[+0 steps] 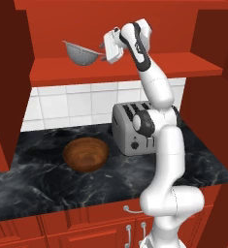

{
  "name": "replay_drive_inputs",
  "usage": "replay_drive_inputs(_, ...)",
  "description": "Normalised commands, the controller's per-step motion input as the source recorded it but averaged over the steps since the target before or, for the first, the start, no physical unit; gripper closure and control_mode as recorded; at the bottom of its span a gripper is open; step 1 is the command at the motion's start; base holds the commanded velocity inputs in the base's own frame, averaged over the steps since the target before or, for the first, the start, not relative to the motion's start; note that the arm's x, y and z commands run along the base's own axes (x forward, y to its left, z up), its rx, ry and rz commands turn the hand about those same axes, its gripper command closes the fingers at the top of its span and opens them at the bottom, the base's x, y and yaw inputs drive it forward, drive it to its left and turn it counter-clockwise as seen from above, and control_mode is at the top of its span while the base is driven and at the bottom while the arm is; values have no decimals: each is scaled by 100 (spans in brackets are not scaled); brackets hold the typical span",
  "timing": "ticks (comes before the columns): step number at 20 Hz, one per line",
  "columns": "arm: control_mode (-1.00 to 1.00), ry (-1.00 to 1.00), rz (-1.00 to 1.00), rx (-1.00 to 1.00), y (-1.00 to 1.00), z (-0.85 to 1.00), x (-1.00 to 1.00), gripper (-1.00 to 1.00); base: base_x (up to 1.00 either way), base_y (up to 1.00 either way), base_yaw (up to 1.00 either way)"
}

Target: Open the cabinet and setup a tea strainer by placing it in the bowl upright.

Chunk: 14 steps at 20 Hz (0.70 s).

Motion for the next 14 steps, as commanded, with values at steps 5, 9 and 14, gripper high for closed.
replay_drive_inputs(5, -100, 0, 8, 2, 27, -13, 0, -100, 0, 0, 0)
replay_drive_inputs(9, -100, 0, 8, 0, 21, -2, 0, -100, 0, 0, 0)
replay_drive_inputs(14, -100, 0, 5, 0, 14, 0, 1, 100, 0, 0, 0)
